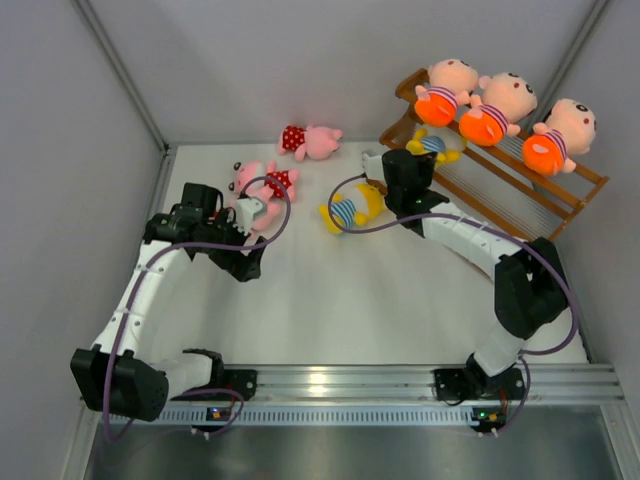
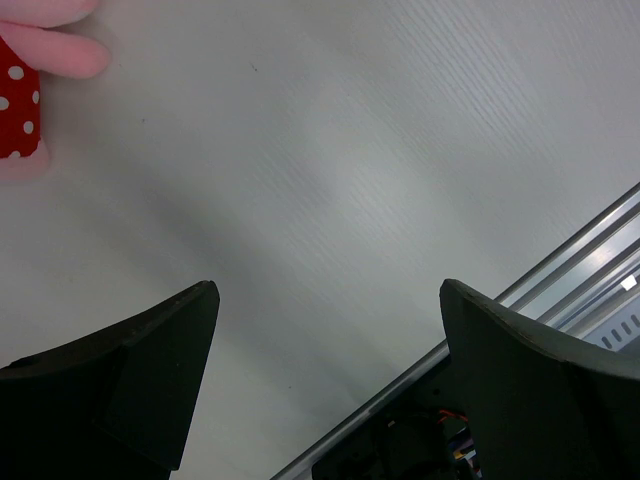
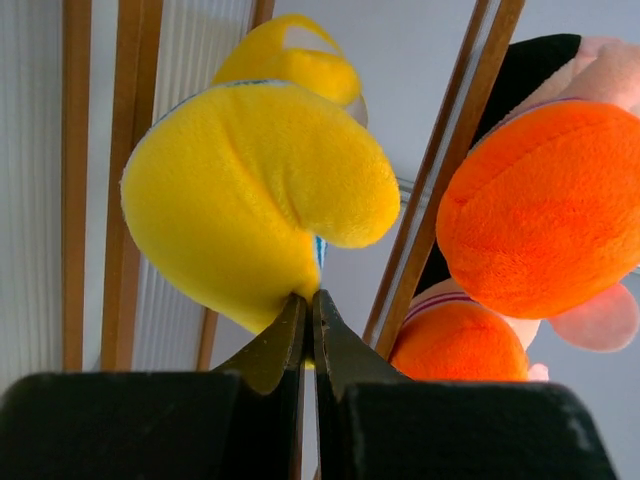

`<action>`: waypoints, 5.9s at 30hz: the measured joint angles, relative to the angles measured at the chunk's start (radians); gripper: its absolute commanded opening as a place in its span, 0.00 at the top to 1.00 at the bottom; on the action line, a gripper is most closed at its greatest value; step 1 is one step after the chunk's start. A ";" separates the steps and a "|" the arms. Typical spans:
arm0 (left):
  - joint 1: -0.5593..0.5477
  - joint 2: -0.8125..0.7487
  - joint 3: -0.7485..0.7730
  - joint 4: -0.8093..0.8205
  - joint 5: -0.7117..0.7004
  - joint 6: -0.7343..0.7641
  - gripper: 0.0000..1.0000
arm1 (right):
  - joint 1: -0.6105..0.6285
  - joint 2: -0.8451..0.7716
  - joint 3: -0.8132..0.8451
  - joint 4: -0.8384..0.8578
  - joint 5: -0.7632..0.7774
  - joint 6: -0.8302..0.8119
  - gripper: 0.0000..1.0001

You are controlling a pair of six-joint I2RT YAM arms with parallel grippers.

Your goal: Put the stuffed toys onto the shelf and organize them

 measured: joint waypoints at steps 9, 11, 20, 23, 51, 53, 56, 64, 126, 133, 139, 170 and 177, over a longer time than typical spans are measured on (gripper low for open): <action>0.000 0.006 0.000 0.000 0.000 0.004 0.02 | -0.004 0.025 0.000 0.000 -0.006 0.016 0.63; 0.000 0.006 0.000 0.000 0.000 0.004 0.02 | 0.001 0.025 0.000 -0.004 -0.005 0.024 0.57; 0.000 0.006 0.000 0.000 0.000 0.007 0.02 | 0.035 0.024 0.003 -0.049 -0.006 0.072 0.32; 0.000 0.006 0.000 0.000 0.000 0.007 0.02 | 0.048 0.024 0.005 -0.053 -0.008 0.087 0.25; 0.253 0.093 -0.109 0.119 -0.100 -0.047 0.02 | 0.212 0.114 0.126 -0.324 -0.675 1.231 0.14; 0.258 0.093 -0.121 0.127 -0.104 -0.047 0.02 | 0.211 0.186 0.127 -0.323 -0.671 1.255 0.15; 0.263 0.093 -0.126 0.128 -0.104 -0.047 0.02 | 0.211 0.262 0.143 -0.311 -0.642 1.258 0.21; 0.268 0.082 -0.126 0.134 -0.072 -0.042 0.02 | 0.211 0.360 0.198 -0.310 -0.525 1.173 1.00; 0.268 0.021 -0.127 0.134 -0.019 -0.026 0.02 | -0.177 -0.756 -0.237 -0.555 -0.129 0.806 1.00; 0.268 0.018 -0.127 0.134 -0.018 -0.022 0.02 | -0.315 -0.692 -0.316 -0.451 -0.133 0.940 1.00; 0.268 0.018 -0.127 0.134 -0.019 -0.019 0.02 | -0.352 -0.661 -0.371 -0.375 -0.154 1.020 1.00; 0.268 0.018 -0.127 0.134 -0.020 -0.015 0.02 | -0.418 -0.536 -0.382 -0.312 -0.148 1.164 0.53; 0.268 0.037 -0.119 0.132 -0.032 0.006 0.02 | -0.418 -0.566 -0.331 -0.409 -0.198 1.168 0.44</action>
